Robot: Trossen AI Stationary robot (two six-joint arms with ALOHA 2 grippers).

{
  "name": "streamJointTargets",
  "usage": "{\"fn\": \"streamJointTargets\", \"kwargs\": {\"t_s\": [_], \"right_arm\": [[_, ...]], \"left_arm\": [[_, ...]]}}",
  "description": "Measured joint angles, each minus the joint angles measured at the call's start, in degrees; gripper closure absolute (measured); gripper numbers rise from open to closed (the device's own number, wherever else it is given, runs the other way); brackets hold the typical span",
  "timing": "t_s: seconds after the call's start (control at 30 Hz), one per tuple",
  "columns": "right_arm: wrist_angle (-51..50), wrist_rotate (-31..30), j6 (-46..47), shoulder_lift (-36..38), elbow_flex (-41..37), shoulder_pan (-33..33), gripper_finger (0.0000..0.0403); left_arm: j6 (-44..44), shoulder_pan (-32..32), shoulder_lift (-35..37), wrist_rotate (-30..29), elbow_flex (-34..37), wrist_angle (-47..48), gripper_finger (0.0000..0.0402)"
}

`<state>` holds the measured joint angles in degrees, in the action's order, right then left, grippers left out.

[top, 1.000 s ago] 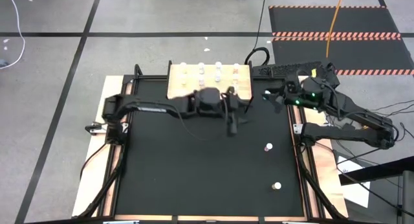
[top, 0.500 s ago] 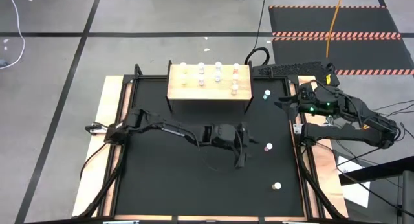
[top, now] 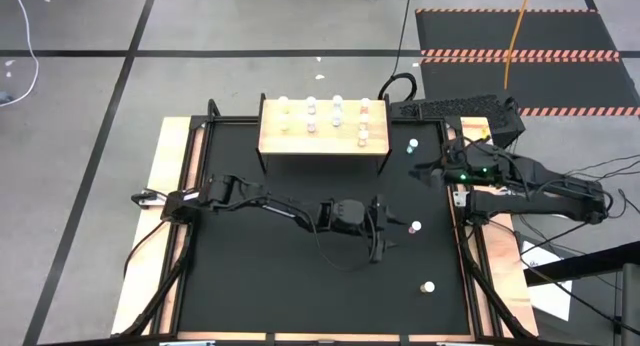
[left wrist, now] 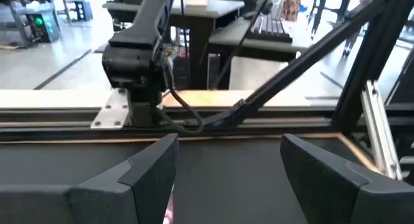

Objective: Pick and place medicine bottles onto shelf by color
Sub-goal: Put the blue pill bottle on the shelf aligned with the other blue pill bottles

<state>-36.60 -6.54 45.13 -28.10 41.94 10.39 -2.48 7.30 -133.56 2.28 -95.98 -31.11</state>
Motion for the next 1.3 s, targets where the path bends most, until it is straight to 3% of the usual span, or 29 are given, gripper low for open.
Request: {"fn": "streamJointTargets", "kwargs": {"t_s": [0.27,0.37,0.57,0.87,0.97,1.07,1.3], "right_arm": [[1.28,0.22,-0.72,-1.11,-0.7,-3.04,0.019],[1.27,-1.21,-0.97,-1.29,-0.7,-3.39,0.019],[0.39,-7.66,-2.17,-1.31,-0.7,-3.38,0.0191],[-18.2,-16.67,-10.62,-5.49,-0.83,-1.82,0.0191],[-17.85,-17.56,-18.7,-9.06,-2.65,0.94,0.0191],[-15.35,-13.5,-21.73,-14.06,-3.02,6.87,0.0191],[-4.98,-12.29,-22.7,-22.85,-3.13,22.92,0.0191]], "left_arm": [[0.57,-0.64,0.0,-0.04,0.0,0.92,0.0128],[1.22,-1.07,0.0,-0.3,0.0,1.5,0.0128],[-5.54,-3.81,0.0,-2.3,0.0,3.64,0.0128],[-6.81,-6.08,0.69,0.45,0.0,4.04,0.0128],[-6.89,-6.51,3.42,4.55,0.04,4.99,0.0128],[-7.06,-6.9,8.56,6.68,0.04,7.41,0.0128],[-2.51,-8.1,22.97,4.69,-0.02,16.42,0.0128]]}}
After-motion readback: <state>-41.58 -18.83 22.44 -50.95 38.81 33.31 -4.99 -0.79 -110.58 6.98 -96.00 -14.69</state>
